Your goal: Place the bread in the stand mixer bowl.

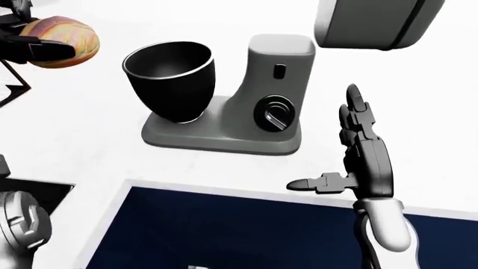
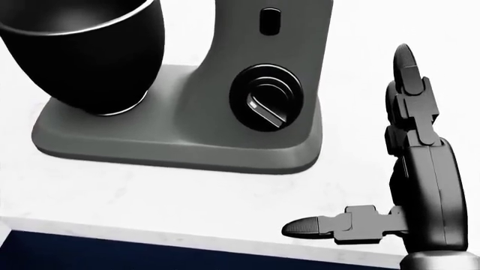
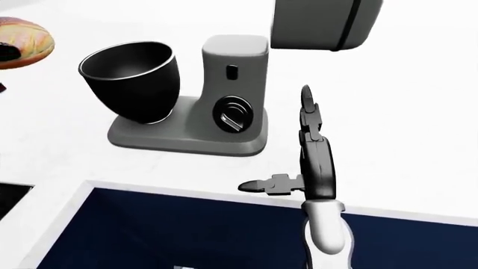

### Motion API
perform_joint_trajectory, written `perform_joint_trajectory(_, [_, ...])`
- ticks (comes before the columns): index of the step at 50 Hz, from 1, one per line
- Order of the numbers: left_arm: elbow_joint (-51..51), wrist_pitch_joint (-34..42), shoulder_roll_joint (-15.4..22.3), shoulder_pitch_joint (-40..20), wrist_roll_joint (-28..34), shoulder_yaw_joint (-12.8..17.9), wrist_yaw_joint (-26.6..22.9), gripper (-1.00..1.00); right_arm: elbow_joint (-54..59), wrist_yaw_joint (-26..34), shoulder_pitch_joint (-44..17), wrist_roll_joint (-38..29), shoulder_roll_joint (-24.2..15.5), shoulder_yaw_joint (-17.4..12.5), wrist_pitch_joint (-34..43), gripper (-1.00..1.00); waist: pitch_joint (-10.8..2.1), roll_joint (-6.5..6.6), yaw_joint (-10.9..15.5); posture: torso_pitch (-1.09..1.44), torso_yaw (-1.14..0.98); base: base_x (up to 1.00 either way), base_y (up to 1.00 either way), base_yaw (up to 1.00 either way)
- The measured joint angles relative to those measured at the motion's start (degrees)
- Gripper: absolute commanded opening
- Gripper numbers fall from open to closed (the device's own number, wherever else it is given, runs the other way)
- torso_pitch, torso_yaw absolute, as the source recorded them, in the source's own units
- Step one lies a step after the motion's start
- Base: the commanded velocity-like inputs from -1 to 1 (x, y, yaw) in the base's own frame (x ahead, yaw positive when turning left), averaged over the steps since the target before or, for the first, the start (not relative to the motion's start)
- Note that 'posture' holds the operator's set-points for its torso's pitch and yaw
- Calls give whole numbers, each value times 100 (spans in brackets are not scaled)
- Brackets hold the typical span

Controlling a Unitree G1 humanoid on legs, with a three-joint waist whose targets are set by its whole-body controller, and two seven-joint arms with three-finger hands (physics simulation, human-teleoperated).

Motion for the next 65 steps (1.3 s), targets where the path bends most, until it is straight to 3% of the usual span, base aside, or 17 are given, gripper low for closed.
perform_joint_trajectory(9, [83,-2,-432,-278,265,-117,-11,-100,-7,6,-12,10,2,-4,-6,100,26,-59,-14,0,0,0,0,0])
perform_joint_trajectory(34, [471,-389,-875,-806,462,-224,324,-100,-129,26,0,83,-12,-77,49,100,25,-94,10,0,0,0,0,0])
perform_joint_trajectory(46, [689,-813,-1177,-1180,310,-262,672,-100,-126,24,-9,65,-12,-46,69,100,32,-117,15,0,0,0,0,0])
perform_joint_trajectory(65, [472,-964,-1671,-1225,39,-360,895,-100,-114,24,24,76,-12,-73,11,100,34,-120,18,0,0,0,0,0])
